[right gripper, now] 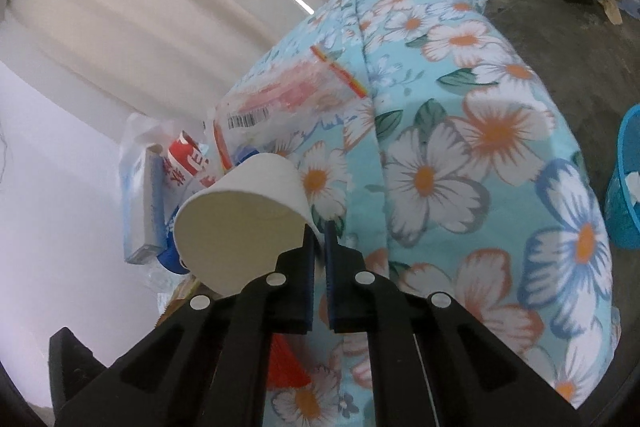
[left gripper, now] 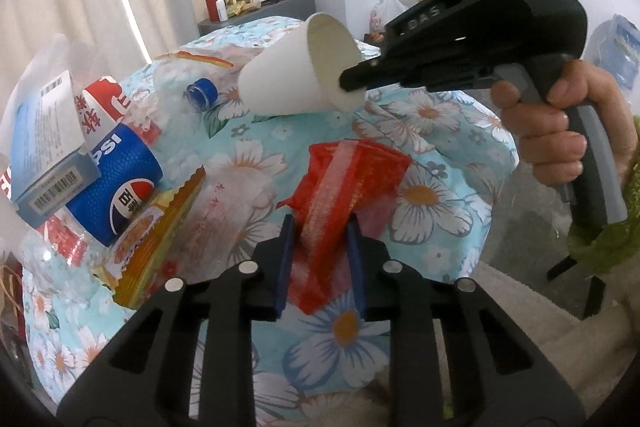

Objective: Collect trash
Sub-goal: 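Grasp the red wrapper with the left tool while the right tool grasps the white paper cup, then lift the red wrapper and paper cup and carry both to the wastebasket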

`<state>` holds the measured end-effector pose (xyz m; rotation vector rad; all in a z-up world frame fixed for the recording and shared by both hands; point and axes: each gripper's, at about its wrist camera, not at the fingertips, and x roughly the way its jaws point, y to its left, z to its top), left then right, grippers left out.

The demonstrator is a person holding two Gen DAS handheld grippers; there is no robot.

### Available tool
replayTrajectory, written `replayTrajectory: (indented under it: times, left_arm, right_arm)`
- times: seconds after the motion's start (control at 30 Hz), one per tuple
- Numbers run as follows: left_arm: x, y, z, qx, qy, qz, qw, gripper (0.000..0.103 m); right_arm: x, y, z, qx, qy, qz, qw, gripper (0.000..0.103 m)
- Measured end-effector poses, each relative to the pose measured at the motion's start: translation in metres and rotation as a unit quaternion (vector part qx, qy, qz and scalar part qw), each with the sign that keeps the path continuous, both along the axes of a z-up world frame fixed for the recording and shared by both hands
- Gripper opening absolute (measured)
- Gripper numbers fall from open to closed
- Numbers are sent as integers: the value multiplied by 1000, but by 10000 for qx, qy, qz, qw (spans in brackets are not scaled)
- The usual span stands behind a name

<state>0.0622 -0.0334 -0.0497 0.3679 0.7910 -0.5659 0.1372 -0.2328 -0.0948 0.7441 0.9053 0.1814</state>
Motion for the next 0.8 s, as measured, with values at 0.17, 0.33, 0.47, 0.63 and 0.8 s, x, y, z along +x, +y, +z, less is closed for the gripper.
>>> replayTrajectory:
  times: [0.17, 0.33, 0.47, 0.63, 0.8]
  left_arm:
    - [-3, 1, 4, -73, -15, 52, 10000, 15]
    - [-6, -1, 9, -96, -36, 39, 9999, 14]
    - [-13, -3, 17, -164, -88, 7, 9998, 13]
    - [-16, -6, 29, -293, -169, -19, 9994, 13]
    - [-22, -8, 39, -388, -261, -54, 9989, 13]
  right_arm:
    - [-12, -10, 5, 132, -104, -152, 9997, 3]
    - [-24, -22, 11, 267, -188, -307, 9990, 3]
    - [-32, -27, 16, 288, -250, -380, 9986, 3]
    - [-42, -32, 27, 299, -386, -461, 9977, 3]
    - [-51, -37, 37, 297, -512, -527, 9969, 3]
